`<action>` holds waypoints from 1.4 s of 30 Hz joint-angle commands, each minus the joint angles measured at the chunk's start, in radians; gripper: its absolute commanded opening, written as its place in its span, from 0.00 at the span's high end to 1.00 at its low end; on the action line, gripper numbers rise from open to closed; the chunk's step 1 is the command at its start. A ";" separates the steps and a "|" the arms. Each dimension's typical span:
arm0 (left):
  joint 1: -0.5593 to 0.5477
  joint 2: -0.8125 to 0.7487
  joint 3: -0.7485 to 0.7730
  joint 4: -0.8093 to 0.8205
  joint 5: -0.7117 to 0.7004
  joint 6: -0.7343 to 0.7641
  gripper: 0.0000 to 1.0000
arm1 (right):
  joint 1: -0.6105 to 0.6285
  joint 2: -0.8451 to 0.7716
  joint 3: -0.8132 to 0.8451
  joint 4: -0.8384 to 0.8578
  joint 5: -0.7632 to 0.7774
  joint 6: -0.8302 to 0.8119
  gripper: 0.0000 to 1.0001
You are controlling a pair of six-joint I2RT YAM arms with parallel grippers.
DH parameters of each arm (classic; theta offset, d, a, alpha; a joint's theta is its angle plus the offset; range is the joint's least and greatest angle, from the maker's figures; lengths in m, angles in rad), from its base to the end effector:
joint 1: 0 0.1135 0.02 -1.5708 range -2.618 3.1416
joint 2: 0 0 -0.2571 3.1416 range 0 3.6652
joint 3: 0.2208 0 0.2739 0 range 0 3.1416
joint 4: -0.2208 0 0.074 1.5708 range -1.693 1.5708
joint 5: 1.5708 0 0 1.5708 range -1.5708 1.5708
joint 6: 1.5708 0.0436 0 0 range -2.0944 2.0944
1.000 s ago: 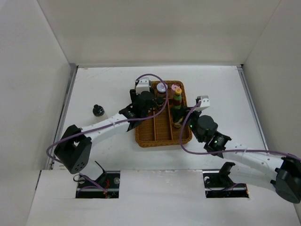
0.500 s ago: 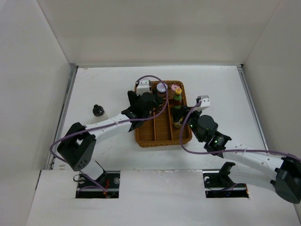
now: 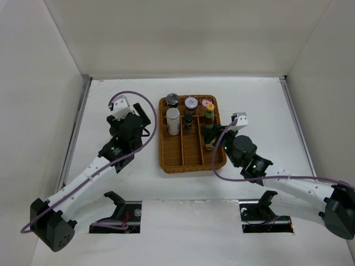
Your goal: Organize the condiment bottles
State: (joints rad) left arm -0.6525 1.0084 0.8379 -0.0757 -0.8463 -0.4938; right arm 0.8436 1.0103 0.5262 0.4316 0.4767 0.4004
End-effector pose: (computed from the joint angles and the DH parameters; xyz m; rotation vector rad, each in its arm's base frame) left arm 0.2234 -0.1297 0.3197 -0.4429 1.6760 -0.0728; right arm 0.1880 0.1812 0.2541 0.0082 1.6478 0.5706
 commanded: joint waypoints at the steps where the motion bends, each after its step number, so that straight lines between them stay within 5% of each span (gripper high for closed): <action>1: 0.087 -0.063 -0.097 -0.190 -0.034 -0.087 0.30 | -0.005 0.004 0.009 0.058 -0.003 0.014 0.27; 6: 0.231 -0.080 -0.174 -0.185 0.041 -0.100 0.37 | -0.005 0.007 0.011 0.056 -0.004 0.015 0.27; 16: 0.374 0.061 -0.232 -0.001 0.110 -0.081 0.27 | -0.005 0.010 0.014 0.053 -0.007 0.015 0.26; 35: 0.445 0.242 -0.215 0.163 0.168 -0.043 0.32 | 0.024 0.085 0.040 0.059 -0.012 0.015 0.26; 42: 0.417 0.170 -0.224 0.145 0.156 -0.037 0.59 | 0.022 0.070 0.031 0.058 -0.012 0.015 0.26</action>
State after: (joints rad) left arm -0.2180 1.2484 0.6147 0.0437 -0.6876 -0.5365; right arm 0.8589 1.0935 0.5293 0.4366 0.4713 0.4007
